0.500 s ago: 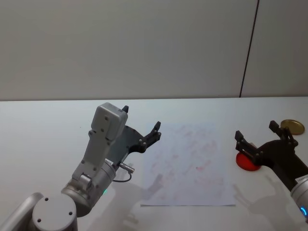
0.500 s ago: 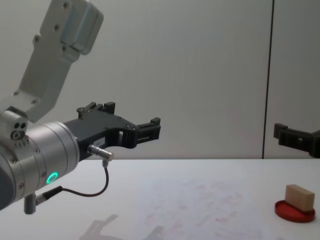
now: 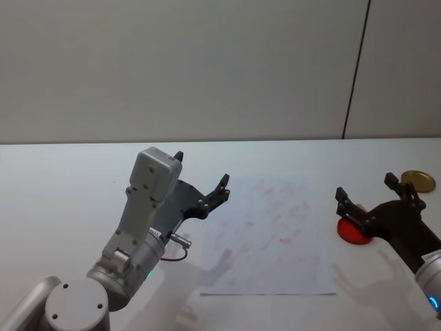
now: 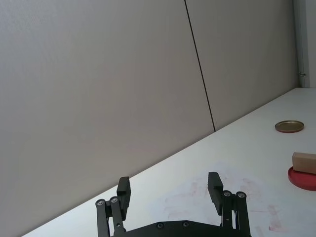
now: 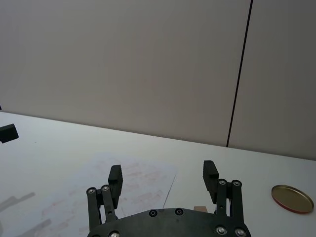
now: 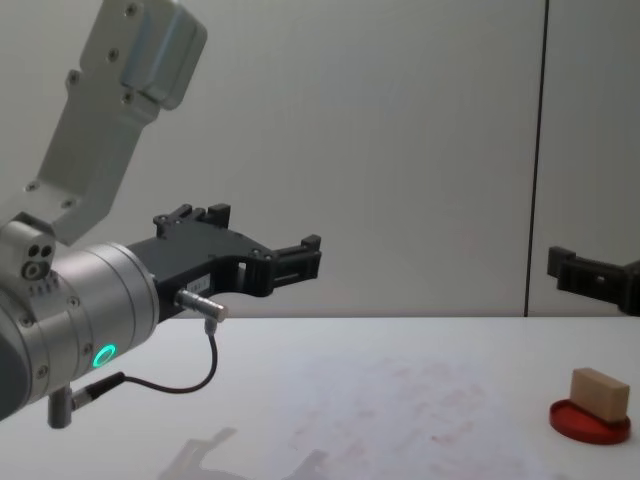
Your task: Use the one hand to pick up the stamp and affix it onto the A4 paper.
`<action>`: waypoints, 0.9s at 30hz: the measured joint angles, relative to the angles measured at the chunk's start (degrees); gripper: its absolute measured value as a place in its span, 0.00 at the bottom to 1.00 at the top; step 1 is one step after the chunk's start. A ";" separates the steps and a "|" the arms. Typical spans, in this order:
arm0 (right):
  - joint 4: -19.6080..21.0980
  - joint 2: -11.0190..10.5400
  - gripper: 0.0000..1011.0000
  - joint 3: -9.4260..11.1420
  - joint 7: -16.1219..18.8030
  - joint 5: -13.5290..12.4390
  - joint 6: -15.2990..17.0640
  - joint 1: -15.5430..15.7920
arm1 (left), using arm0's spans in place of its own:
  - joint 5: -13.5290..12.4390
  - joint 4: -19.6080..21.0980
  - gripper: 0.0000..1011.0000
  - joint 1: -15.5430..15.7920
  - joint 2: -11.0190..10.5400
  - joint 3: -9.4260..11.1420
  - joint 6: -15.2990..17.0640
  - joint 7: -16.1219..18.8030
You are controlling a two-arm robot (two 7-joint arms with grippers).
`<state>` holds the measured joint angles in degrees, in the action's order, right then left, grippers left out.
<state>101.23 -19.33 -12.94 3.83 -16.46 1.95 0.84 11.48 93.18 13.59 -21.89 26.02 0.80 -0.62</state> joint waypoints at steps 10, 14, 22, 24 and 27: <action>-0.56 0.09 0.99 0.06 0.26 0.35 0.00 -0.36 | 0.00 0.00 0.98 0.00 0.00 0.00 0.00 0.00; -1.50 0.24 0.99 0.15 0.70 0.78 0.19 -1.09 | 0.00 0.00 0.98 0.00 0.00 0.00 0.00 0.00; -5.00 0.77 0.99 0.62 1.90 1.16 2.34 -3.58 | 0.00 0.00 0.98 0.00 0.00 0.00 0.00 0.00; -5.64 0.89 0.99 0.71 2.11 1.16 2.82 -4.08 | 0.00 0.00 0.98 0.00 0.00 0.00 0.00 0.00; -7.15 1.16 0.99 0.91 2.56 0.99 3.94 -5.25 | 0.00 0.00 0.98 0.00 0.00 0.00 0.00 0.00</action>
<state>94.08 -18.18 -12.02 6.39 -15.47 5.89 -4.41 11.48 93.18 13.59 -21.89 26.02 0.80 -0.62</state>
